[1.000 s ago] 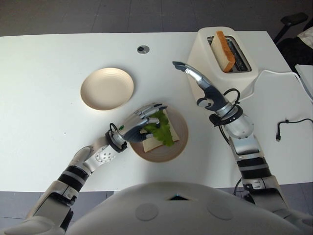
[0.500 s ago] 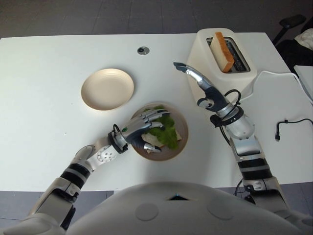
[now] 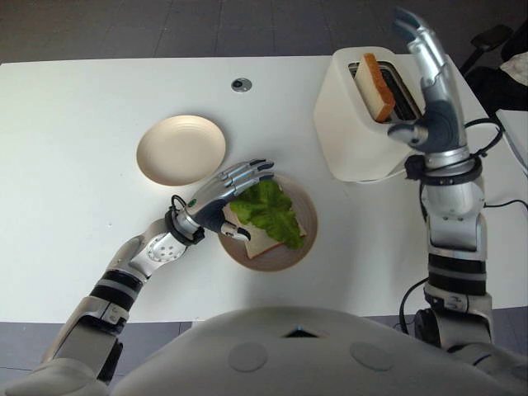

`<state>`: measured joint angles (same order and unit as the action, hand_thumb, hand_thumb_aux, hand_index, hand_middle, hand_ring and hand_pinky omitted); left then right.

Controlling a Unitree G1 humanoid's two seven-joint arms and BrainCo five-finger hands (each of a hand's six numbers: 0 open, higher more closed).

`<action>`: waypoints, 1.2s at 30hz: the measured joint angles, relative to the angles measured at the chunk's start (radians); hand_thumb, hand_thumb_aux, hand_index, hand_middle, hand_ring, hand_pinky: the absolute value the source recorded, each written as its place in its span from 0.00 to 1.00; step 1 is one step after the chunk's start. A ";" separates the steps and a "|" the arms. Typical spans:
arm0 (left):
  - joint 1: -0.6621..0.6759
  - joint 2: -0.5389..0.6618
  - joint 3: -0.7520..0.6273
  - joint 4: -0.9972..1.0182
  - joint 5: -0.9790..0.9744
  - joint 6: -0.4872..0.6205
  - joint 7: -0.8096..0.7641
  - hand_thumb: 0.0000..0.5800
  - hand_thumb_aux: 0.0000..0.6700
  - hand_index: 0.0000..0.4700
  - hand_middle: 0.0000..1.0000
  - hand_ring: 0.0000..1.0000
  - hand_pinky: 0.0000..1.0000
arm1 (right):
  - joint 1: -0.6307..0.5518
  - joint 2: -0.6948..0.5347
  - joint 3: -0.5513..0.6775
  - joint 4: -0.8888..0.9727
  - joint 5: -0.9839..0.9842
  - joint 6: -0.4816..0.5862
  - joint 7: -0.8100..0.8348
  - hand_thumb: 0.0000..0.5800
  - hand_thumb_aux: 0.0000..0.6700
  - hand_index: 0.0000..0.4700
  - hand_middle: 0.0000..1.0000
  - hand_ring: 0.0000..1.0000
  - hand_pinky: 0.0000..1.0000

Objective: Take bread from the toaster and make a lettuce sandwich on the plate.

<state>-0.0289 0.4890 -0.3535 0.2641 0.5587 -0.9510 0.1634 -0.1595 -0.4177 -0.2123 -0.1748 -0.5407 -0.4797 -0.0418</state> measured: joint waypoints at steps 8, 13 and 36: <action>-0.006 -0.025 0.010 0.010 0.009 0.002 -0.015 0.00 0.00 0.00 0.00 0.00 0.00 | -0.069 -0.166 0.029 0.189 -0.228 0.284 0.032 0.00 0.00 0.00 0.00 0.00 0.00; -0.007 -0.035 0.028 0.010 0.012 0.005 -0.014 0.00 0.00 0.00 0.00 0.00 0.00 | -0.078 -0.240 0.051 0.188 -0.201 0.318 0.123 0.00 0.00 0.00 0.00 0.00 0.00; -0.023 -0.054 0.045 0.121 0.017 -0.005 0.008 0.00 0.00 0.00 0.00 0.00 0.00 | -0.110 -0.223 0.171 0.218 -0.087 0.339 0.111 1.00 1.00 1.00 0.35 0.35 0.35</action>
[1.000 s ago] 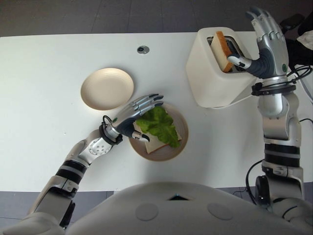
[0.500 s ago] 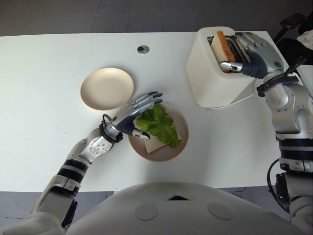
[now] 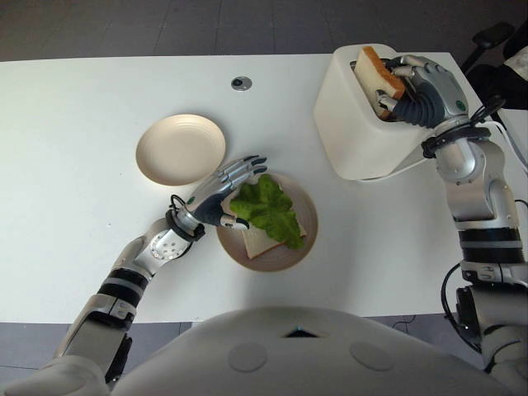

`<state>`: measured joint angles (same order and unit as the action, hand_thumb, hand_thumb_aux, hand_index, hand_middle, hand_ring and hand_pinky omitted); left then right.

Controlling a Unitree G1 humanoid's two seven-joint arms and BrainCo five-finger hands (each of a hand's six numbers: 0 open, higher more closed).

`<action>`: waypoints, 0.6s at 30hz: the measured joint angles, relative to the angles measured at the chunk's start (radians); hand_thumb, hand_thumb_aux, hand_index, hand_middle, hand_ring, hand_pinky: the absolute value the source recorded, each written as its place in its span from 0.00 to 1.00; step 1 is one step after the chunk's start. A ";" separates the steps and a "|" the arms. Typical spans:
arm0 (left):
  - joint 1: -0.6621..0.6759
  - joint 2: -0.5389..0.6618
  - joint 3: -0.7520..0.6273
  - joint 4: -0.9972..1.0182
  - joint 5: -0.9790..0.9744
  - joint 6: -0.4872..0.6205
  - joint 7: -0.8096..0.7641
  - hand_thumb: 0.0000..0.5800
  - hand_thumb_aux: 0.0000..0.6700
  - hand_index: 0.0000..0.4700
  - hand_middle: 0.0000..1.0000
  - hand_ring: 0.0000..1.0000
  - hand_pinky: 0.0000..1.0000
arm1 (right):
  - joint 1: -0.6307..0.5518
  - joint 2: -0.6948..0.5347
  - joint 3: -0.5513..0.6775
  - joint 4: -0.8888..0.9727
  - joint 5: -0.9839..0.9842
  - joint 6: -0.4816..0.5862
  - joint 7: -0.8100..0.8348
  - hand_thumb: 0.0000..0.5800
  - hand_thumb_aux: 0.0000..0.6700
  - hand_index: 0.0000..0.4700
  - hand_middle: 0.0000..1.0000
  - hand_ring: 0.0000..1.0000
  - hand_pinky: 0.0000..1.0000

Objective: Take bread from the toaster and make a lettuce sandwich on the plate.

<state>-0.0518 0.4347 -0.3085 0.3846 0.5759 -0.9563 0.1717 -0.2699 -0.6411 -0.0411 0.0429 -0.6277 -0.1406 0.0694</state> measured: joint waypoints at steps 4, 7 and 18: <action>-0.007 -0.007 0.002 0.012 0.011 -0.005 0.018 0.00 0.00 0.00 0.00 0.00 0.00 | -0.028 0.032 -0.020 -0.028 0.024 0.012 -0.057 1.00 1.00 1.00 0.64 0.64 0.64; -0.010 -0.014 0.011 0.020 0.012 -0.010 0.039 0.00 0.00 0.00 0.00 0.00 0.00 | -0.058 0.047 -0.062 -0.072 0.059 0.007 -0.109 1.00 1.00 1.00 1.00 1.00 1.00; -0.023 -0.033 0.072 0.018 -0.359 -0.100 -0.037 0.00 0.00 0.00 0.00 0.00 0.00 | -0.058 0.137 -0.165 -0.246 0.683 -0.101 0.073 1.00 1.00 1.00 1.00 1.00 1.00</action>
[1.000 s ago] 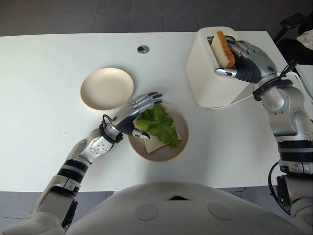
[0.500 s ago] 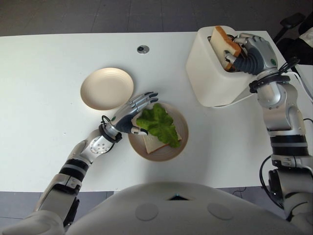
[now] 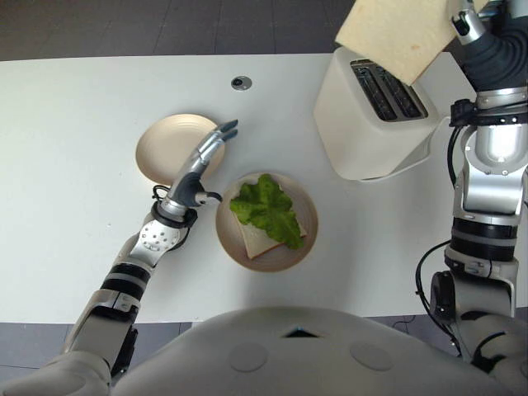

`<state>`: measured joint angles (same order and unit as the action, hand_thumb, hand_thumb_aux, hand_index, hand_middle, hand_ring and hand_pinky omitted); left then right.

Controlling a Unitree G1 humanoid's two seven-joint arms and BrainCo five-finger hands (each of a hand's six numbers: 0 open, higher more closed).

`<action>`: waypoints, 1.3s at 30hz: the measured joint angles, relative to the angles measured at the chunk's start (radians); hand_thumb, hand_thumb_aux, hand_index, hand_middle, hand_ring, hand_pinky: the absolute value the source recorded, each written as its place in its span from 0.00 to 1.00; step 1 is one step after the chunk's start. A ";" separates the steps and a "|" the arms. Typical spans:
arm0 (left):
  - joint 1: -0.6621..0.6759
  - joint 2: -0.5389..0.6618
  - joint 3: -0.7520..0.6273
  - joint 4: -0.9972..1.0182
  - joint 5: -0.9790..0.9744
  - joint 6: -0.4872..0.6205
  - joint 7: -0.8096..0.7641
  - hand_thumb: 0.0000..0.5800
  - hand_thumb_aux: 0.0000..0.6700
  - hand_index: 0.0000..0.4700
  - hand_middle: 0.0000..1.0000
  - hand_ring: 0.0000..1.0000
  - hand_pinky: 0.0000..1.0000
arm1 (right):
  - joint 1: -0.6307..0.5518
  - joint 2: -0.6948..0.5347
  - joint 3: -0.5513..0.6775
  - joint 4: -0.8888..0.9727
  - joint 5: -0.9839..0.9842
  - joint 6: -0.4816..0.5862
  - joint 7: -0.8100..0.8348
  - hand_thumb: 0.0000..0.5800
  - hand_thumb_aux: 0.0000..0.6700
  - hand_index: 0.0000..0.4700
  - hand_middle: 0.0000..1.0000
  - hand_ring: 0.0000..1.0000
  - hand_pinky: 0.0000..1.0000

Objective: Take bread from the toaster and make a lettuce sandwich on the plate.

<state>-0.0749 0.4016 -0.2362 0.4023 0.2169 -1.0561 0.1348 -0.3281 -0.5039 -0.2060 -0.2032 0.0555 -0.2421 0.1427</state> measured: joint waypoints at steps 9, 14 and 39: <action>0.025 0.001 0.029 -0.099 -0.420 0.016 -0.216 0.00 0.00 0.00 0.00 0.00 0.00 | 0.222 -0.068 0.159 -0.103 0.397 0.198 0.546 1.00 1.00 1.00 1.00 1.00 1.00; 0.085 0.012 0.038 -0.292 -0.683 0.091 -0.367 0.00 0.00 0.00 0.00 0.00 0.00 | 0.231 -0.026 0.253 -0.012 0.398 0.240 0.632 1.00 1.00 1.00 1.00 1.00 1.00; 0.150 0.026 -0.129 -0.166 0.140 0.055 -0.544 0.00 0.00 0.00 0.00 0.00 0.00 | 0.243 0.121 0.485 0.351 -0.101 -0.009 0.417 0.21 0.11 0.11 0.99 0.99 0.99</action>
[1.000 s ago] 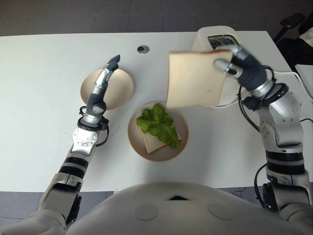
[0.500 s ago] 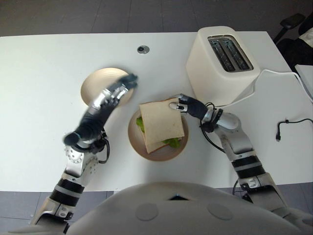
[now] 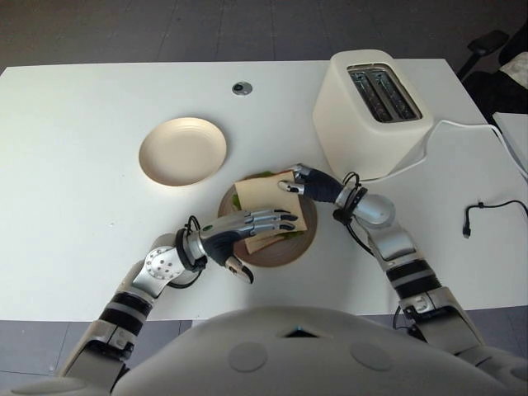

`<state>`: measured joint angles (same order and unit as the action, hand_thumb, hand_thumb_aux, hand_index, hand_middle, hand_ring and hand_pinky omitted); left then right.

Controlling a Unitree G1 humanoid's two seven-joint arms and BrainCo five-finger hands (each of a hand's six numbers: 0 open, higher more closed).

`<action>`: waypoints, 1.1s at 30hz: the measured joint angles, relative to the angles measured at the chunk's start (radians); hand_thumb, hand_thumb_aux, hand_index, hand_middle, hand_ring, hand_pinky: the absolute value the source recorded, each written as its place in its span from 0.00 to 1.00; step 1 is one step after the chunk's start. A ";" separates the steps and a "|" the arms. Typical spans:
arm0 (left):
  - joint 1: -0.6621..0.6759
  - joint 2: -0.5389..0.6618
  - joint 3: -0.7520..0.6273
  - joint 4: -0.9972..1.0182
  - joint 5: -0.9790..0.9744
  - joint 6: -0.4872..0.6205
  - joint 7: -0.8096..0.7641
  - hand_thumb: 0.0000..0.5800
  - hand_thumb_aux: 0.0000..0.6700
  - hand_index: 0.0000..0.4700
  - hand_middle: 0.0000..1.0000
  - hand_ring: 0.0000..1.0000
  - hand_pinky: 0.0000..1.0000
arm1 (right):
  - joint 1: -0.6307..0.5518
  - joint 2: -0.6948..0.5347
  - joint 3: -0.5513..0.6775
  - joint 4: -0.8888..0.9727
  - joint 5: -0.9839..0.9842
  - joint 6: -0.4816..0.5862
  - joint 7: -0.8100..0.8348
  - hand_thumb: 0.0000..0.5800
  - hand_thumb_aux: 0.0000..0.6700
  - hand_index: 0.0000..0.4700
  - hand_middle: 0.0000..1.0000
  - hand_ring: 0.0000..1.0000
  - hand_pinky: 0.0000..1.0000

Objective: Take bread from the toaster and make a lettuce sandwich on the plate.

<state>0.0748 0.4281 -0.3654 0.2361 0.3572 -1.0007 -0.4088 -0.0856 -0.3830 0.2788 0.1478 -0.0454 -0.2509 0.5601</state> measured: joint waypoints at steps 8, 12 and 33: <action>-0.014 0.021 -0.049 0.043 -0.001 -0.035 0.073 0.00 0.00 0.00 0.00 0.00 0.00 | 0.023 0.042 -0.016 -0.084 -0.193 -0.018 -0.202 0.00 0.00 0.00 0.02 0.02 0.02; -0.017 0.032 -0.072 0.049 -0.015 -0.025 0.066 0.00 0.00 0.00 0.00 0.00 0.00 | -0.069 0.114 -0.092 -0.055 -0.229 0.009 -0.369 0.00 0.00 0.00 0.00 0.00 0.00; 0.147 0.339 -0.230 -0.450 -0.938 0.093 -0.386 1.00 1.00 1.00 1.00 1.00 1.00 | 0.343 -0.153 -0.003 -0.574 0.634 -0.087 0.504 1.00 1.00 1.00 1.00 1.00 1.00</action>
<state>0.2218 0.7673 -0.5959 -0.2135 -0.5813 -0.9077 -0.7945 0.2572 -0.5364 0.2756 -0.4262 0.5881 -0.3380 1.0641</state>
